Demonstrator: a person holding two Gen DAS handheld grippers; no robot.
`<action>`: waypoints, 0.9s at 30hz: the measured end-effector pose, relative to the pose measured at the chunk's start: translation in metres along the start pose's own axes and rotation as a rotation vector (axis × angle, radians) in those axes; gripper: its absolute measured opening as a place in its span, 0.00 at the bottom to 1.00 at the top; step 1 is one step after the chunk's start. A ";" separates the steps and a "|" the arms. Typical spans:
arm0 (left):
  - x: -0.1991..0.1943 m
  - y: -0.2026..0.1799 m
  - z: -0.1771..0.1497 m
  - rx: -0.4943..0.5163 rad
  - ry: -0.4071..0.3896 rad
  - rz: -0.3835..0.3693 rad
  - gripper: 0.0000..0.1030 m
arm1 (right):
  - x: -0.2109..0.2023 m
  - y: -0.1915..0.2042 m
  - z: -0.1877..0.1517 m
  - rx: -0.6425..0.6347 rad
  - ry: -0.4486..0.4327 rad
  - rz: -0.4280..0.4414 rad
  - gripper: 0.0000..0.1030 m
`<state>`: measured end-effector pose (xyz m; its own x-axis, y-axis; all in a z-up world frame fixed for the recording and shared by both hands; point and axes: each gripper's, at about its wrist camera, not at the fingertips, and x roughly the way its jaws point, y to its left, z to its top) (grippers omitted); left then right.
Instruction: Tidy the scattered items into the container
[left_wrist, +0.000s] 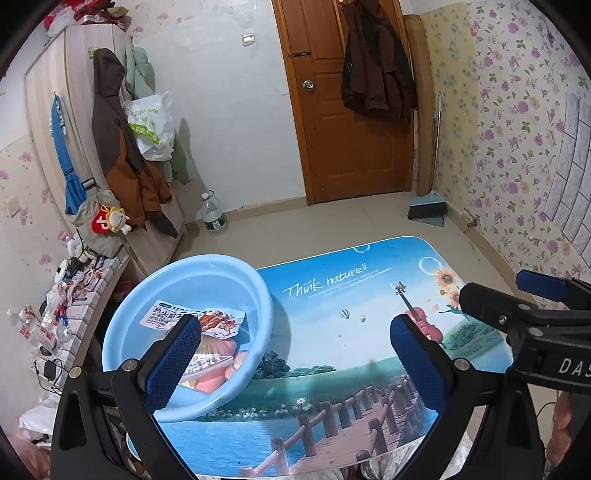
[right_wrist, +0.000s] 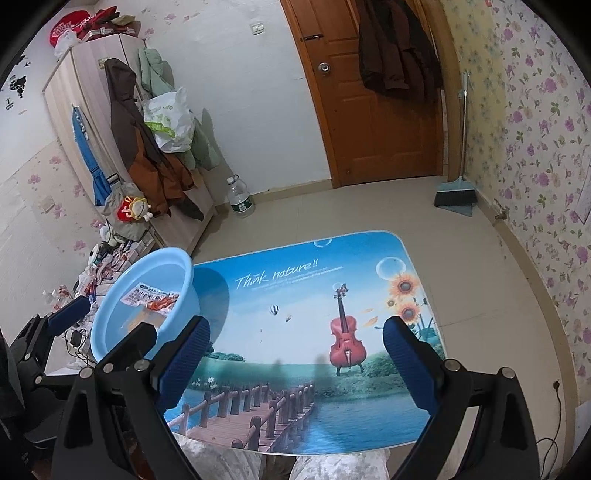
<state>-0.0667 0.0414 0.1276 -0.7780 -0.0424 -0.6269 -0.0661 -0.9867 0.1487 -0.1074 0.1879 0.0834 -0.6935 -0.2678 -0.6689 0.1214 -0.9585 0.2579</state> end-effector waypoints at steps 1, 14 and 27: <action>0.001 -0.001 -0.004 0.001 -0.001 0.002 1.00 | 0.003 -0.001 -0.003 0.002 0.003 0.005 0.93; 0.010 -0.003 -0.029 -0.026 0.026 -0.021 1.00 | 0.026 -0.005 -0.026 0.015 0.021 0.023 0.93; 0.017 -0.001 -0.040 -0.034 0.032 -0.009 1.00 | 0.028 -0.005 -0.032 0.001 0.000 0.006 0.93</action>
<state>-0.0545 0.0350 0.0862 -0.7571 -0.0376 -0.6522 -0.0515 -0.9918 0.1169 -0.1047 0.1820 0.0415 -0.6925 -0.2737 -0.6675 0.1250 -0.9568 0.2626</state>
